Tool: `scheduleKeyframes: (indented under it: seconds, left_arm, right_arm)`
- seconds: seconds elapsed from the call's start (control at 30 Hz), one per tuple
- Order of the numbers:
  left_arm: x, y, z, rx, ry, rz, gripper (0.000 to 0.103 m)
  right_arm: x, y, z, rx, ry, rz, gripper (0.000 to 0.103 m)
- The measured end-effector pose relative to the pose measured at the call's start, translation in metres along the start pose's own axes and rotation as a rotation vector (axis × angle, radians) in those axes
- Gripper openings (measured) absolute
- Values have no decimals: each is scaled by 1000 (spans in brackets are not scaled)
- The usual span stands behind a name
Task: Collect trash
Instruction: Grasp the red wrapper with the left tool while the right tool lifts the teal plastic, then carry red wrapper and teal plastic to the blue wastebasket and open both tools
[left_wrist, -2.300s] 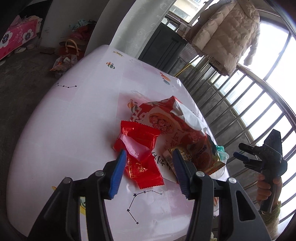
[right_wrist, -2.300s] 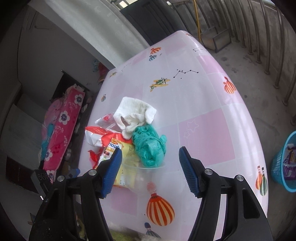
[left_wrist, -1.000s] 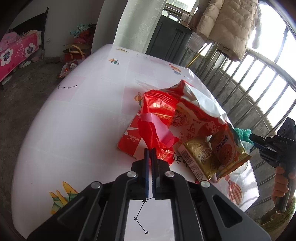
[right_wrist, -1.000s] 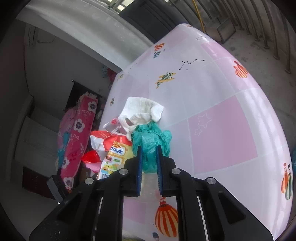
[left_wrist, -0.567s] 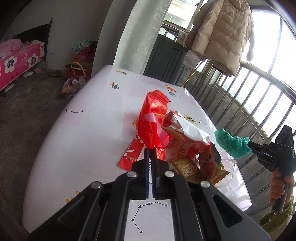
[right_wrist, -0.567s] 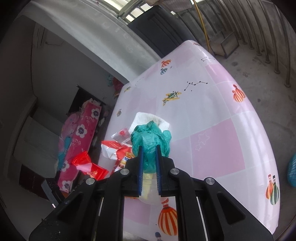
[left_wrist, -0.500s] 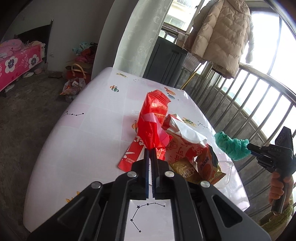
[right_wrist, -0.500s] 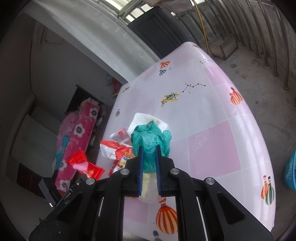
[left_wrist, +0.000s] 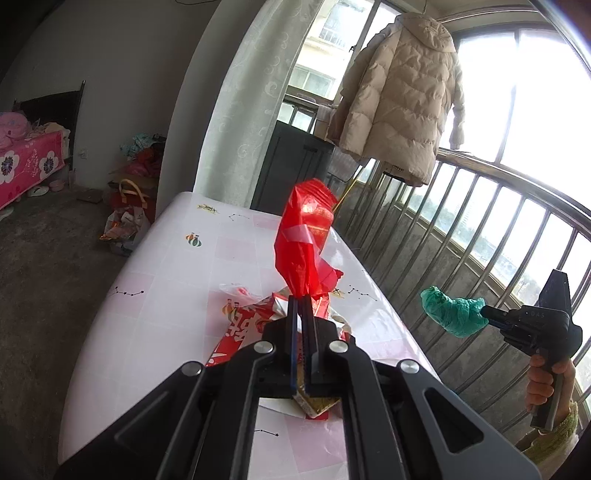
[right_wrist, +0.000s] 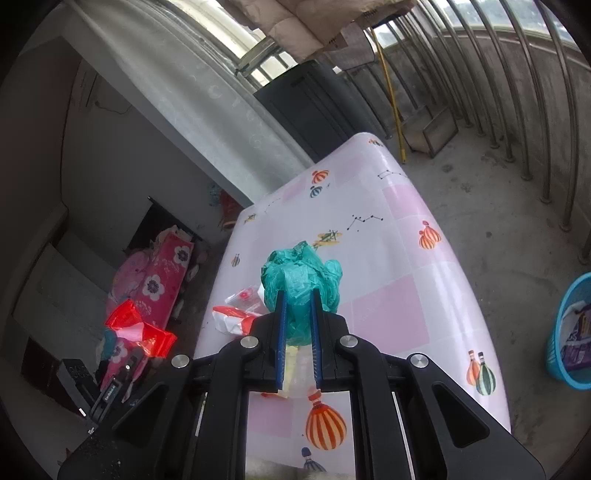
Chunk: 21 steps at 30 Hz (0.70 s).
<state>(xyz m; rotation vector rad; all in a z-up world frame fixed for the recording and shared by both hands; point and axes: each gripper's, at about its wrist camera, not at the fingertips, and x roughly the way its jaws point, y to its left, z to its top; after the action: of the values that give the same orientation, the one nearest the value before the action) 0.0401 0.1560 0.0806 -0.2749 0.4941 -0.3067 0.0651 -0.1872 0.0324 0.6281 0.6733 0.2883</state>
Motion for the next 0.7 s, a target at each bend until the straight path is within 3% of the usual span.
scheduleKeyframes:
  seconds: [0.17,0.3,0.53,0.7]
  left_arm:
    - [4,-36,15,52,-23,-92,1]
    - [23,-73,25,84,3,-201,1]
    - [92,-155,29,139,199,-436,1]
    - [151,-236,5,240,384,-558,1]
  right_arm:
    - [-27,-10,2,21,-70,-17,10]
    - [-47,-25,0,60,-135,-39,10]
    - [-89,-68,-14,163,-262,-212,10]
    - [-115,-114,-29,283,-331,-373,10]
